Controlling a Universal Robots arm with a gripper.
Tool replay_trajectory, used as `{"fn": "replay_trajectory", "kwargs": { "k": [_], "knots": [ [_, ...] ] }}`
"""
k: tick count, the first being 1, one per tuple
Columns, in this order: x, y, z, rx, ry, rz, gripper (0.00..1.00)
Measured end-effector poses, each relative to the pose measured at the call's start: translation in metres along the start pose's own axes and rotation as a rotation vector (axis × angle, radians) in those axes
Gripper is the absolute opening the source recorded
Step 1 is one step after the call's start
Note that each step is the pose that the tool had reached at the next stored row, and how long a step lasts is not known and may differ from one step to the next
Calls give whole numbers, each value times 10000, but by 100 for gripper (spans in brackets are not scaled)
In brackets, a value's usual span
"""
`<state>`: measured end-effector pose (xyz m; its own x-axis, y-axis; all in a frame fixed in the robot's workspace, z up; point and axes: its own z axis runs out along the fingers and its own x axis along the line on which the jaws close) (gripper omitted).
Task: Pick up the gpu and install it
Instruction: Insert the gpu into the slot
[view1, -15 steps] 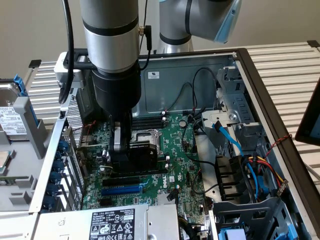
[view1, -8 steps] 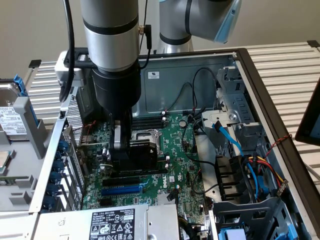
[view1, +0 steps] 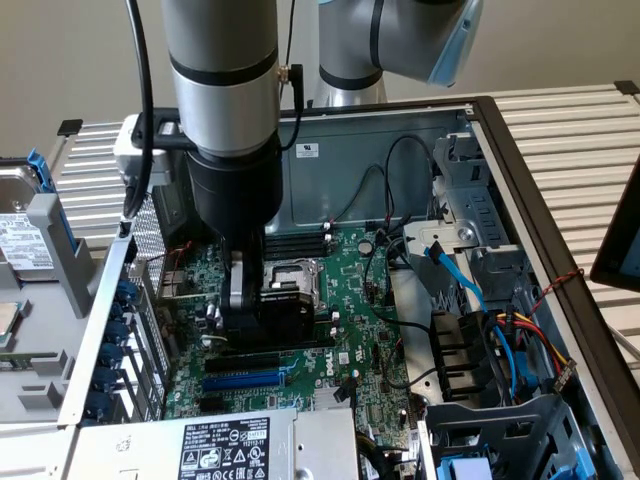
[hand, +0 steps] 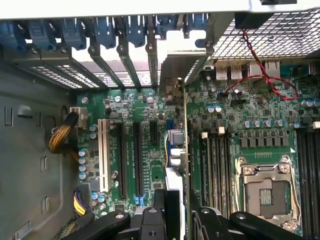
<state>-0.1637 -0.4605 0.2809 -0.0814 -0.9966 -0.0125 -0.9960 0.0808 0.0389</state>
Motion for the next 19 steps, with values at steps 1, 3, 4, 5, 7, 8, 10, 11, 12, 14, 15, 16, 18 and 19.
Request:
{"fn": "replay_trajectory", "kwargs": {
  "k": [1,3,4,5,7,8,10,11,12,14,15,16,18,19],
  "knots": [
    [0,0,3,-1,2,0,28],
    [1,1,6,-2,2,0,28],
    [3,2,9,0,-1,0,28],
    [9,2,10,0,0,0,28],
    [12,4,21,1,-1,1,28],
    [13,6,26,0,0,1,28],
    [17,9,38,0,1,-1,28],
    [18,10,46,1,-1,-1,28],
    [21,11,54,0,0,-1,28],
    [24,12,75,-1,0,1,28],
    [25,11,87,-2,0,1,28],
    [25,11,100,-4,0,1,28],
    [26,11,119,-11,1,0,28],
    [27,12,126,-16,1,1,28]
  ]
}}
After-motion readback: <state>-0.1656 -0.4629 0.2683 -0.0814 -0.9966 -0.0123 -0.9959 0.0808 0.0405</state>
